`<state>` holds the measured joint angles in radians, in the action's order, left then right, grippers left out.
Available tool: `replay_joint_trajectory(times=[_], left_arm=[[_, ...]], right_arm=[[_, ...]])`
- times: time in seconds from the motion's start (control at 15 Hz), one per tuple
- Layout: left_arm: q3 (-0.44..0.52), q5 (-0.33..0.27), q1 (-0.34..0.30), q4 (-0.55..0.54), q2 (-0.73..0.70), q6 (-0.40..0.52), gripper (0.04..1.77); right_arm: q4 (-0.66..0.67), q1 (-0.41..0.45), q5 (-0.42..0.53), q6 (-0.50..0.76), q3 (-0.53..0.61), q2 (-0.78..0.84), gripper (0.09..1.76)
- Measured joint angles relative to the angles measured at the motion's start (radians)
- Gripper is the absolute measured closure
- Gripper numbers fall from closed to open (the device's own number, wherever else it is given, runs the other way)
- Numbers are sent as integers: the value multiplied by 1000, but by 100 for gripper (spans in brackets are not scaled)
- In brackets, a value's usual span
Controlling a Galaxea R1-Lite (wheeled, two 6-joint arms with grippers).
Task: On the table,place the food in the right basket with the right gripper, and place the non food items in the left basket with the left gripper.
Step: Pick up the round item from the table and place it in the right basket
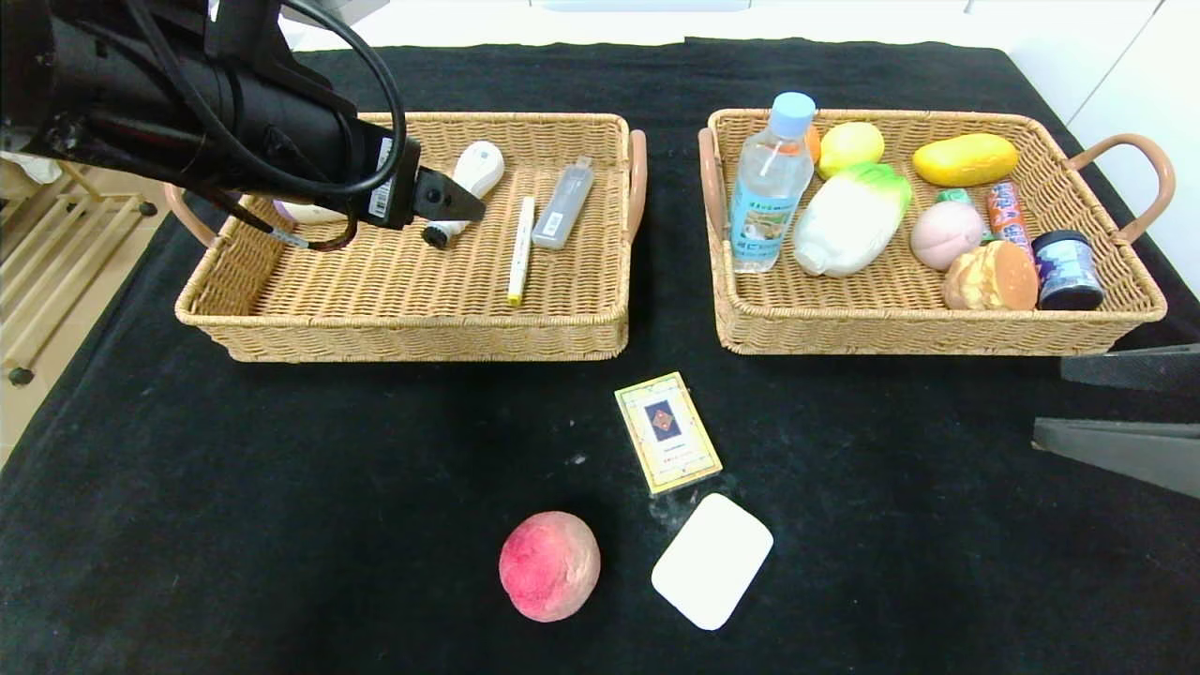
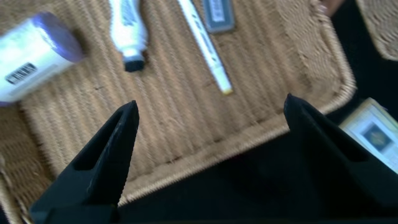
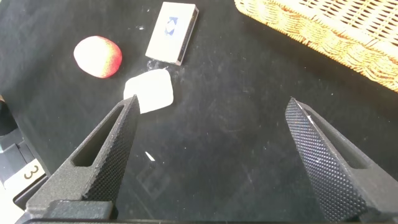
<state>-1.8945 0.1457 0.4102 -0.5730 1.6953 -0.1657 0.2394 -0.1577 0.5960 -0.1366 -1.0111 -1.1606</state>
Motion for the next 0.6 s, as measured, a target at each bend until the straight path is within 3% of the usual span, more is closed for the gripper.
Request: replay_joint_trajectory(times=[0.4,0.6], left_arm=[[0,101,121,-248,-37,118,11],[-1,115,187,-367,-41,181,11]], right_arm=[[0,0,0,0,-1,-1,14],[0,0,0,0,-1,-2,14]])
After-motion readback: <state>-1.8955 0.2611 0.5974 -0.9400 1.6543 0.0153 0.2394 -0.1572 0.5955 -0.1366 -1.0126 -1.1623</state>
